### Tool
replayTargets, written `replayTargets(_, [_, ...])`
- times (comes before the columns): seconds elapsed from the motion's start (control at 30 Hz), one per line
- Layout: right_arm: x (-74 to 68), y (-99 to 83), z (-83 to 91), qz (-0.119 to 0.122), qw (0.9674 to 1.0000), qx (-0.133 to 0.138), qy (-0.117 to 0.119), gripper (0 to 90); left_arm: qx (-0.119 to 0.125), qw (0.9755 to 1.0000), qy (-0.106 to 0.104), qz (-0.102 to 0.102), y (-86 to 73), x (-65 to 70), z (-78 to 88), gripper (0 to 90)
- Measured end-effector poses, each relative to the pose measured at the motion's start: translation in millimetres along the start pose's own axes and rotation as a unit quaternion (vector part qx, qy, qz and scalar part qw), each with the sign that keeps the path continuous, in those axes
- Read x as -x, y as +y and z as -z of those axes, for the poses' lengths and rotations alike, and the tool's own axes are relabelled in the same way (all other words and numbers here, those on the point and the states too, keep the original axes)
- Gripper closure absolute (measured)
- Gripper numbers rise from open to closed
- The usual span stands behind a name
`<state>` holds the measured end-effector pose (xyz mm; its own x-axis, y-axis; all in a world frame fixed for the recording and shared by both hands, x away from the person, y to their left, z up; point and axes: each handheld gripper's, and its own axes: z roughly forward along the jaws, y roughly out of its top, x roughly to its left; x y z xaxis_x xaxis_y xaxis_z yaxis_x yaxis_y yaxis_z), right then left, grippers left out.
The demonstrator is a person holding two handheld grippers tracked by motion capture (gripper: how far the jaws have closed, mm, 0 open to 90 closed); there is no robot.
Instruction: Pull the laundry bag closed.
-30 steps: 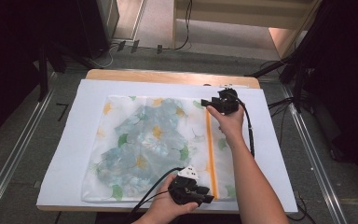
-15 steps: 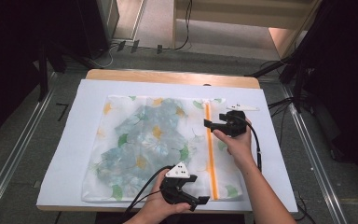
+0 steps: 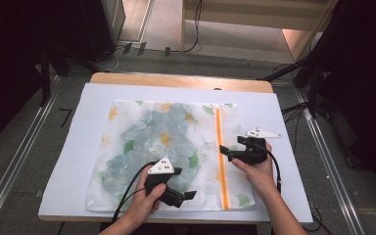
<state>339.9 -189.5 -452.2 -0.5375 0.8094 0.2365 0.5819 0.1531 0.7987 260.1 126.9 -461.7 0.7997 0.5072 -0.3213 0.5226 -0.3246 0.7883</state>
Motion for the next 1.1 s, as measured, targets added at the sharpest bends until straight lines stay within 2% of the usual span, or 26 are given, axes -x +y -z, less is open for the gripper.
replayTargets(0.13, [1.5, -17.3, 15.1, 0.000, 1.0000, 0.002, -0.005, 13.2, 0.019, 0.9989, 0.043, 0.002, 0.1, -21.8, 26.0, 3.3])
replayTargets(0.17, [1.8, -20.9, 18.8, -0.003, 1.0000, 0.001, -0.004, 13.2, 0.019, 0.9989, 0.043, 0.002, 0.1, -21.8, 26.0, 3.3])
replayTargets(0.23, [2.2, -24.2, 22.3, -0.005, 1.0000, 0.002, -0.005, 13.1, 0.025, 0.9980, 0.058, 0.004, -2.8, -30.2, 37.4, 3.3])
replayTargets(0.27, [1.6, -28.7, 29.5, 0.000, 0.9999, -0.001, -0.010, 13.0, 0.032, 0.9977, 0.060, 0.008, -7.3, -39.3, 49.2, 3.3])
replayTargets(0.33, [0.9, -32.9, 36.9, 0.002, 0.9999, 0.000, -0.015, 13.0, 0.042, 0.9968, 0.063, 0.025, -12.8, -49.9, 62.3, 3.3])
replayTargets(0.37, [0.8, -35.0, 41.0, 0.001, 0.9999, 0.003, -0.014, 13.0, 0.051, 0.9956, 0.069, 0.036, -15.4, -54.3, 68.7, 3.3])
replayTargets(0.4, [0.8, -35.0, 41.0, 0.001, 0.9999, 0.003, -0.014, 13.0, 0.051, 0.9956, 0.069, 0.036, -15.4, -54.3, 68.7, 3.3])
replayTargets(0.5, [-1.9, -42.7, 56.4, 0.002, 0.9997, 0.010, -0.021, 13.0, 0.066, 0.9926, 0.091, 0.046, -21.4, -64.7, 90.9, 3.3])
replayTargets(0.57, [-1.7, -44.6, 60.2, 0.000, 0.9997, 0.011, -0.022, 13.1, 0.066, 0.9923, 0.095, 0.045, -22.3, -65.4, 95.1, 3.3])
replayTargets(0.67, [0.0, -53.9, 74.2, -0.005, 0.9995, 0.012, -0.029, 13.2, 0.061, 0.9912, 0.113, 0.032, -25.5, -65.7, 108.2, 3.3])
replayTargets(0.73, [0.7, -59.4, 80.7, -0.007, 0.9994, 0.011, -0.031, 13.3, 0.059, 0.9909, 0.117, 0.030, -26.4, -65.8, 111.2, 3.3])
replayTargets(0.77, [1.5, -62.3, 84.0, -0.007, 0.9994, 0.009, -0.033, 13.2, 0.052, 0.9900, 0.130, 0.018, -28.2, -66.2, 118.5, 3.3])
replayTargets(0.83, [1.7, -65.1, 87.0, -0.009, 0.9993, 0.009, -0.035, 13.3, 0.052, 0.9894, 0.134, 0.017, -29.2, -66.6, 122.3, 3.3])
replayTargets(0.9, [3.1, -70.1, 93.6, -0.007, 0.9991, 0.006, -0.041, 13.4, 0.055, 0.9882, 0.142, 0.017, -32.2, -68.5, 130.7, 3.3])
replayTargets(1.0, [9.3, -78.0, 108.9, -0.020, 0.9985, 0.013, -0.049, 13.8, 0.064, 0.9856, 0.153, 0.030, -40.3, -73.2, 148.5, 3.1])
replayTargets(1.03, [9.3, -78.0, 108.9, -0.020, 0.9985, 0.013, -0.049, 13.8, 0.064, 0.9856, 0.153, 0.030, -40.3, -73.2, 148.5, 3.1])
replayTargets(1.07, [12.4, -81.6, 116.3, -0.024, 0.9982, 0.017, -0.053, 14.1, 0.067, 0.9846, 0.158, 0.032, -42.5, -74.1, 153.0, 3.1])
replayTargets(1.1, [12.4, -81.6, 116.3, -0.024, 0.9982, 0.017, -0.053, 14.1, 0.068, 0.9837, 0.163, 0.035, -44.8, -75.2, 157.6, 3.1])
